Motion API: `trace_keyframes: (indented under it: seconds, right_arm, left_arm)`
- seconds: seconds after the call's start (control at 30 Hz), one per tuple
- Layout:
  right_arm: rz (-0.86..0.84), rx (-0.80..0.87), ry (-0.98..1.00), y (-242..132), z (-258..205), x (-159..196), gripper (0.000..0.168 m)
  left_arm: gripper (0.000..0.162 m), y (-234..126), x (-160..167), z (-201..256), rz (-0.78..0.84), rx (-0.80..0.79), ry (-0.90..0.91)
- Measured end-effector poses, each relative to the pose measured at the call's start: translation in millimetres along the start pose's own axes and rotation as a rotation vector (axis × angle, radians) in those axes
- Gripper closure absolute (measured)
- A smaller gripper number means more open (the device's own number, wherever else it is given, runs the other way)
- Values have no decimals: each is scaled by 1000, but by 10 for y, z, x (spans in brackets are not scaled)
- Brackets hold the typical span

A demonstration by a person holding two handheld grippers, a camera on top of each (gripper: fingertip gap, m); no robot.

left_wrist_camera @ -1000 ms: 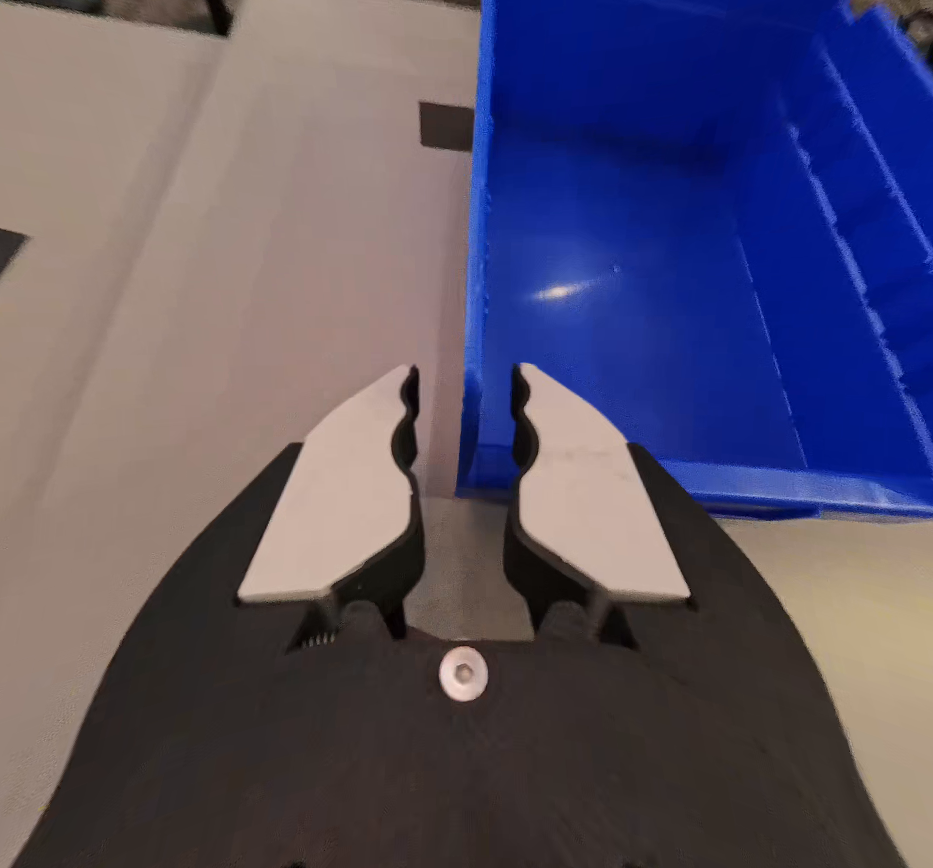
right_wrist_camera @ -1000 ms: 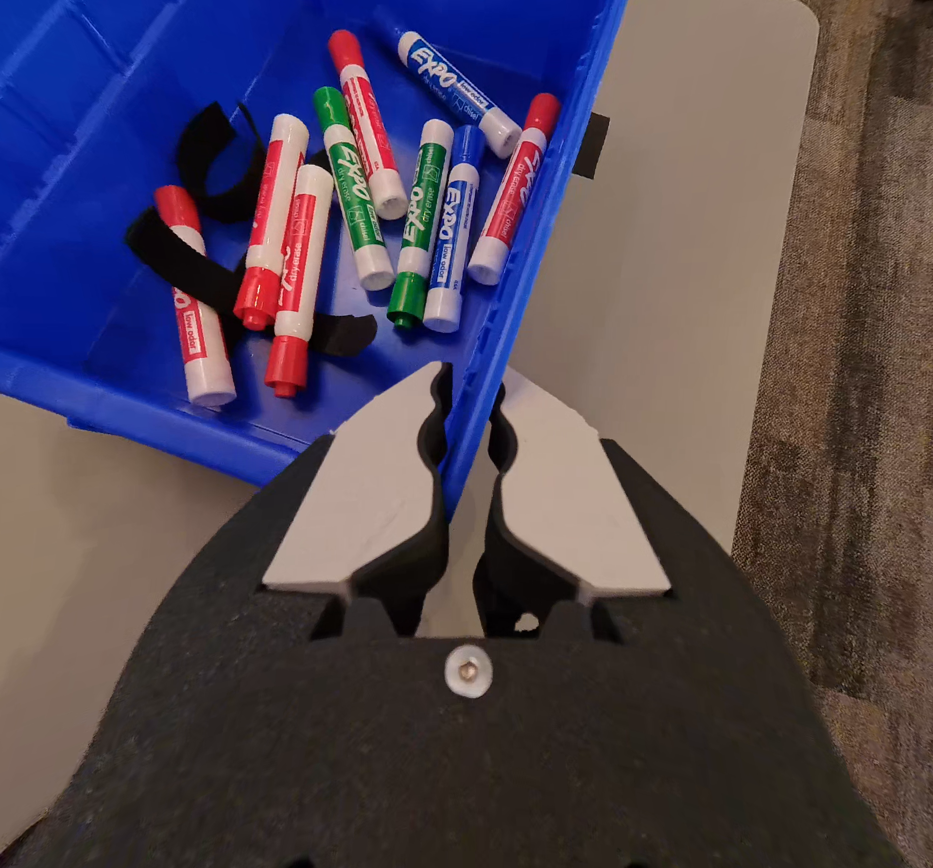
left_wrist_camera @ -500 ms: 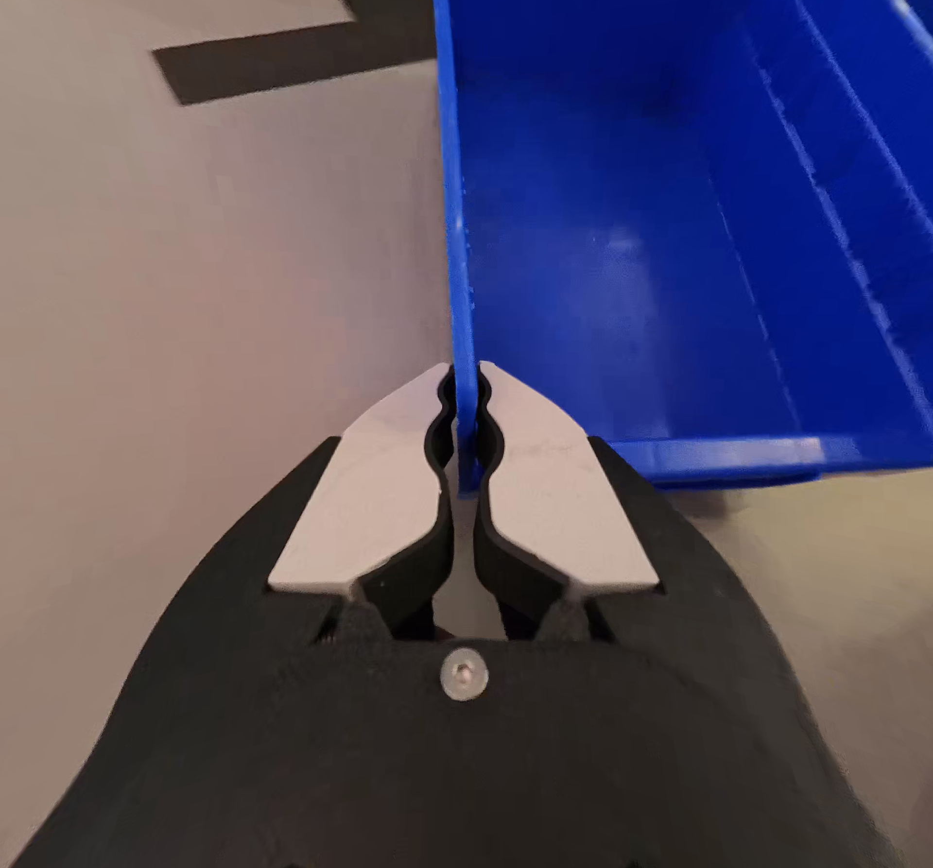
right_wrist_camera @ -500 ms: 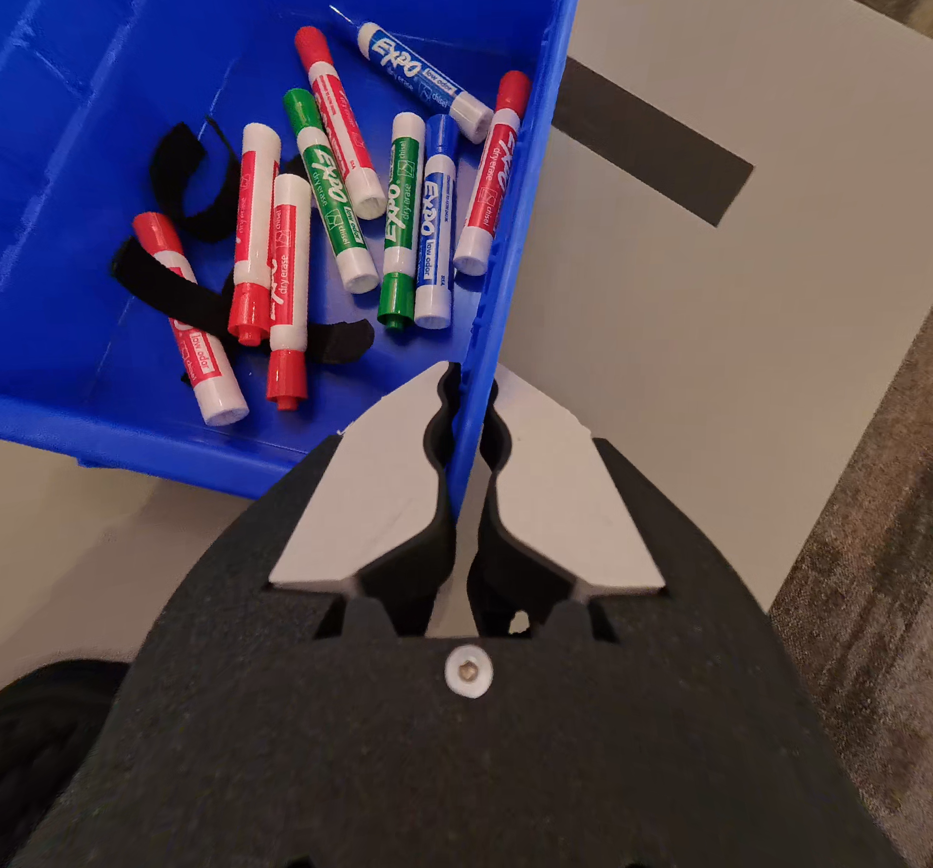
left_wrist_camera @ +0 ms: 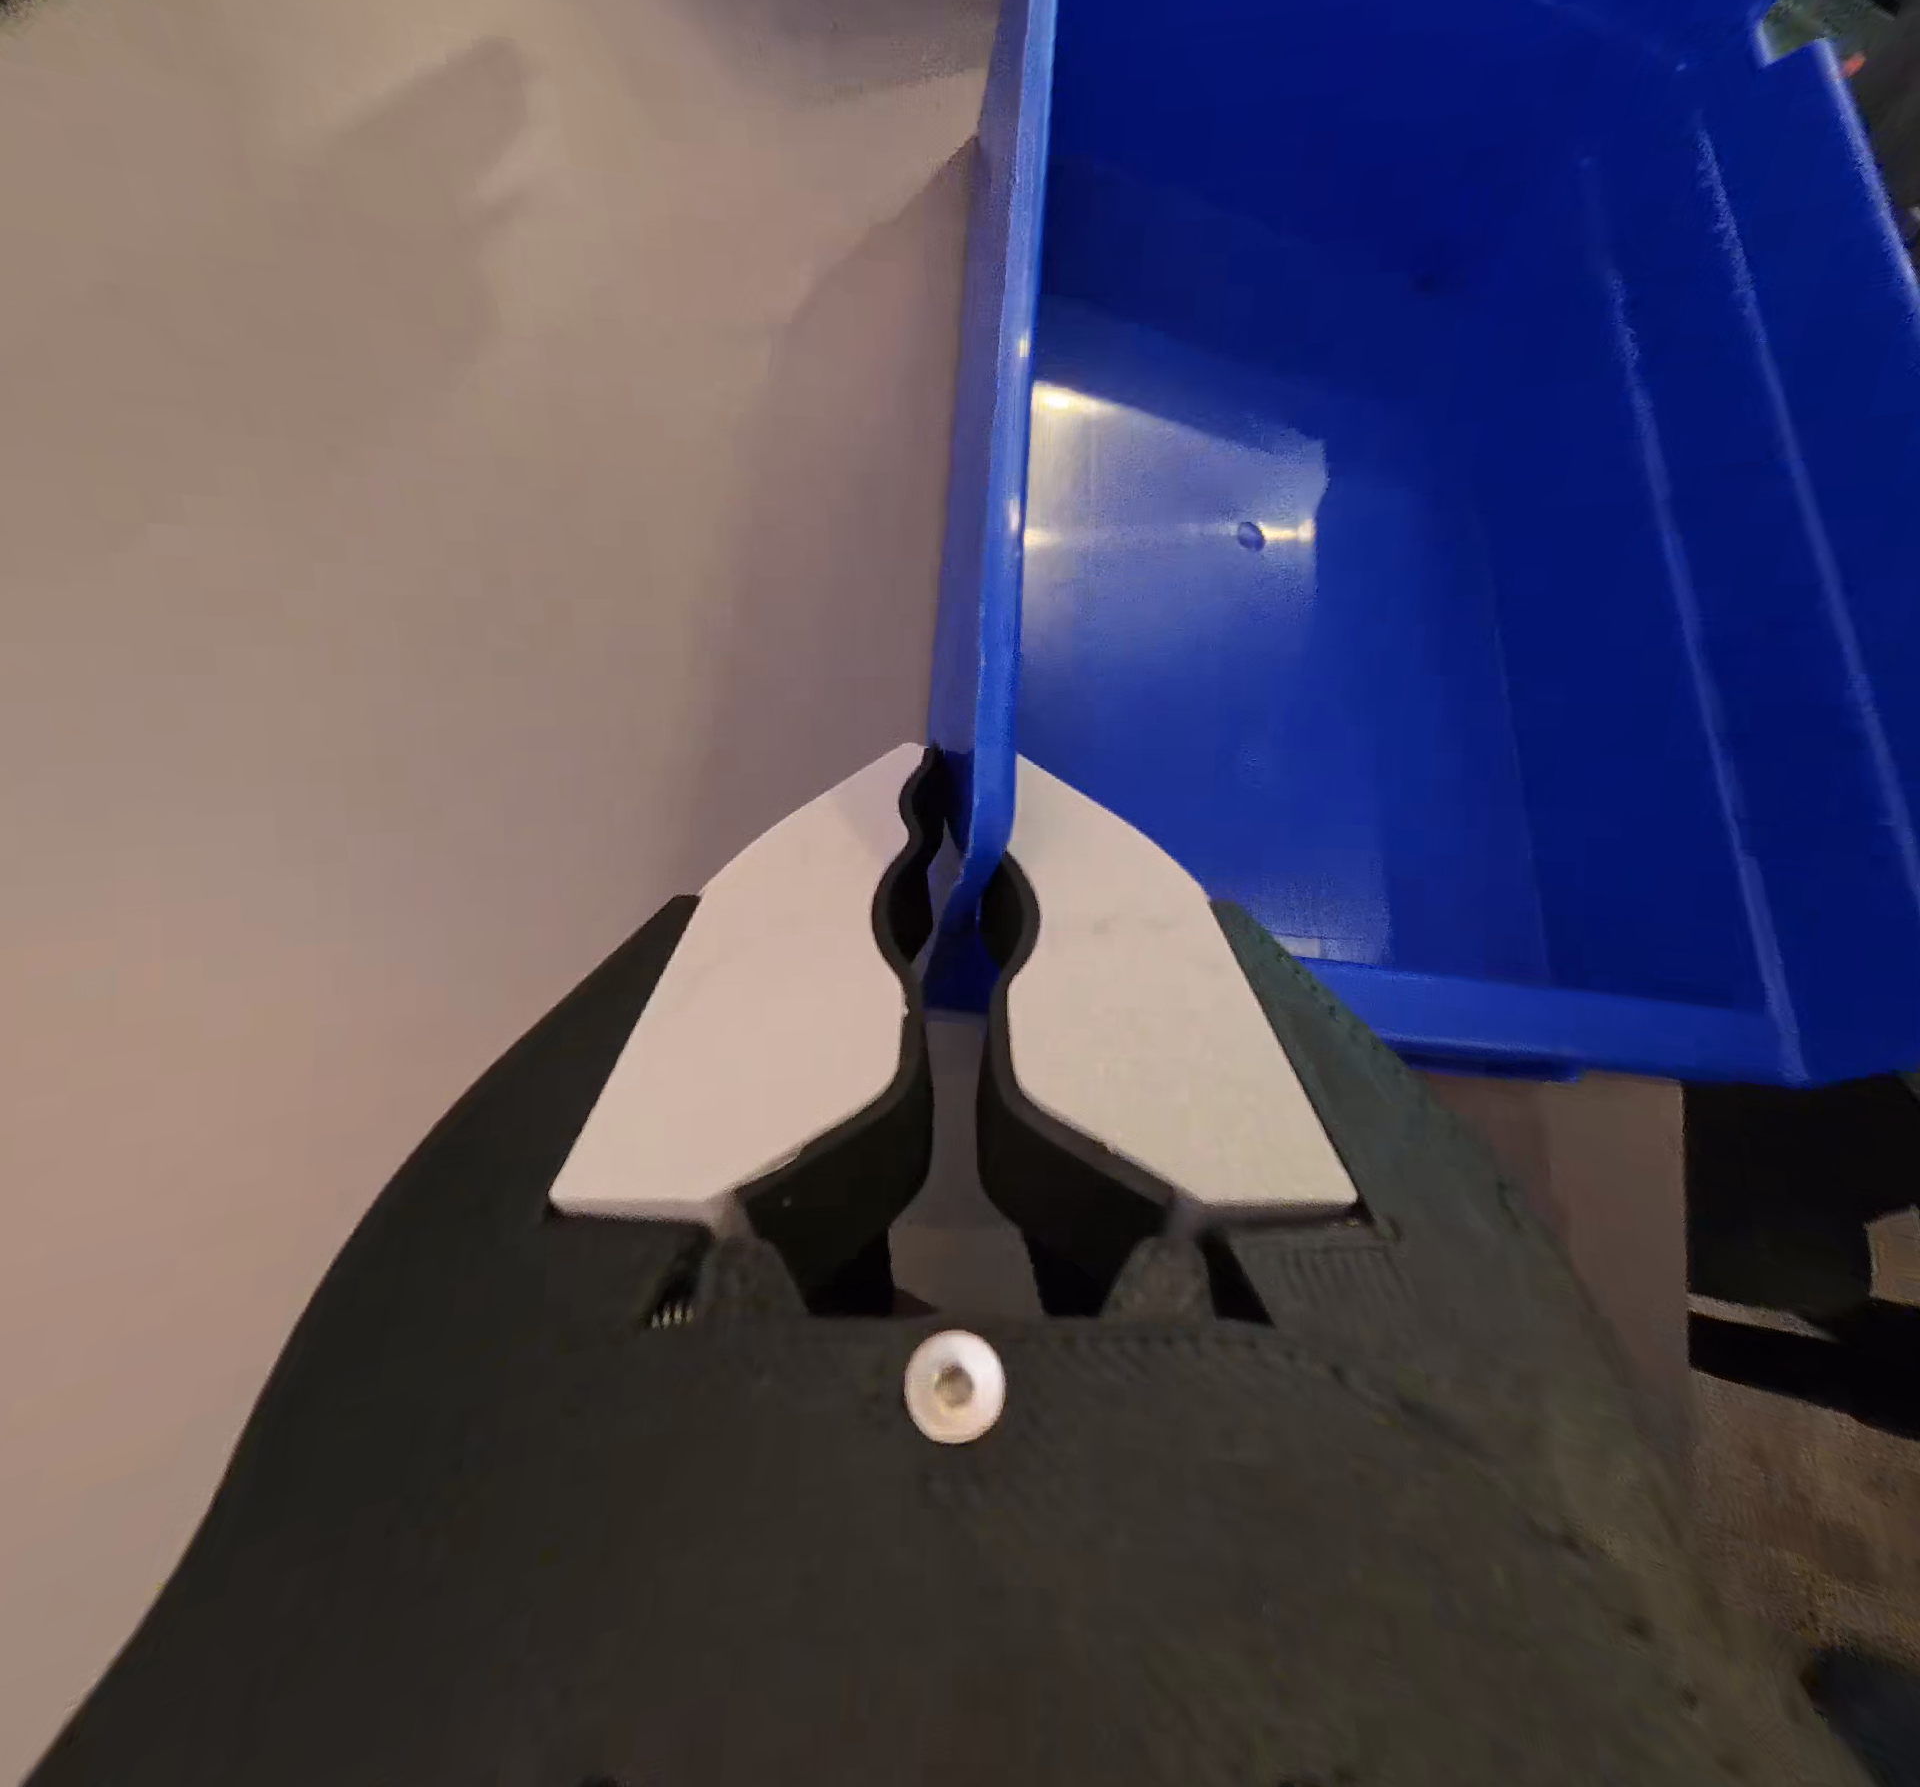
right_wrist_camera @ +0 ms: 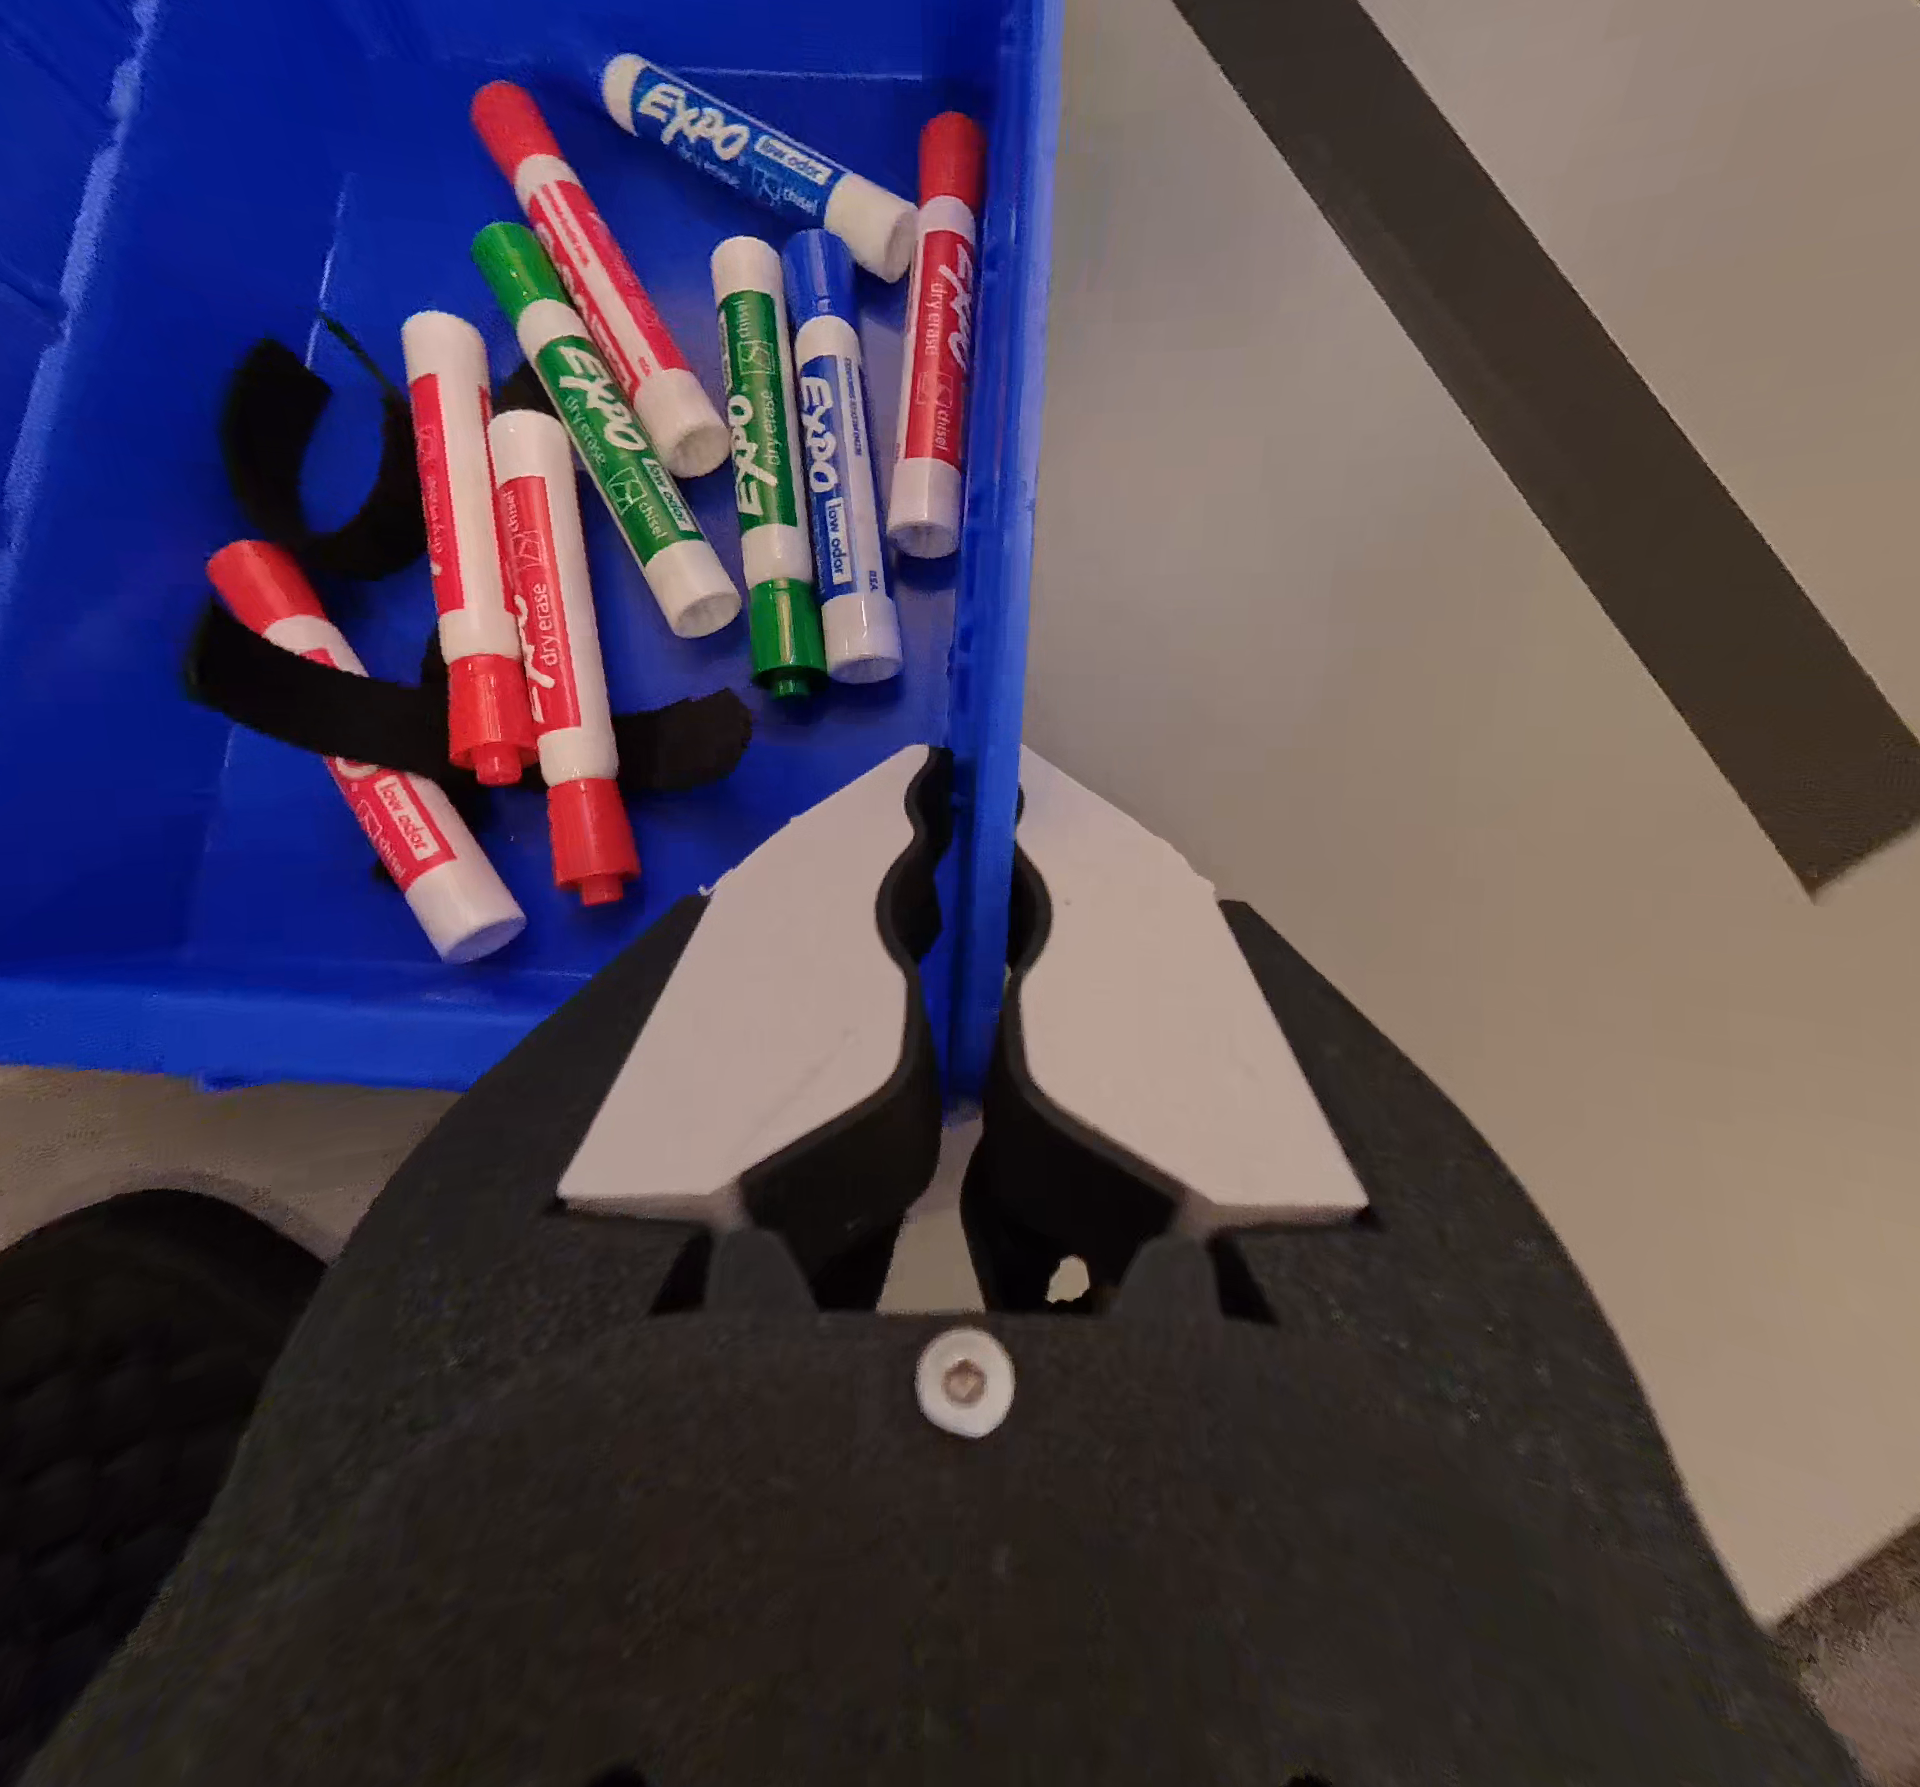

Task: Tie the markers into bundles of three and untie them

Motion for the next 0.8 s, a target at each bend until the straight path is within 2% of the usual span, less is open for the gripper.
trace_keyframes:
  seconds: [0.17,0.4,0.53,0.6,0.63,0.67,0.8]
  right_arm:
    - [-20,-83,-81,357,-91,-377,163]
    - [-45,-198,-207,963,-235,-1005,164]
    - [-51,-235,-273,1391,-372,-1447,164]
    - [-52,-214,-282,1544,-454,-1641,155]
    - [-36,-195,-282,1551,-488,-1727,131]
    - [-5,-174,-279,1503,-519,-1797,126]
    - [75,-33,-304,970,-764,-1845,128]
  left_arm:
    - [157,332,-238,298,-37,100,90]
    - [158,666,-462,590,-19,117,141]
    - [140,808,-550,684,-5,119,108]
    - [131,824,-544,687,-30,123,68]
    - [126,816,-523,663,-54,103,48]
    - [113,782,-501,640,-52,94,25]
    - [104,436,-424,595,25,49,-16]
Point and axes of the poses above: each gripper's, where its closed fingertips meet, y out along the fingers, x out of its underside, z = x × y across the jaws, the point moved 9 cm from there along -y, back along the fingers, and after that the axes turned 9 degrees about -x, right-handed, at the moved point
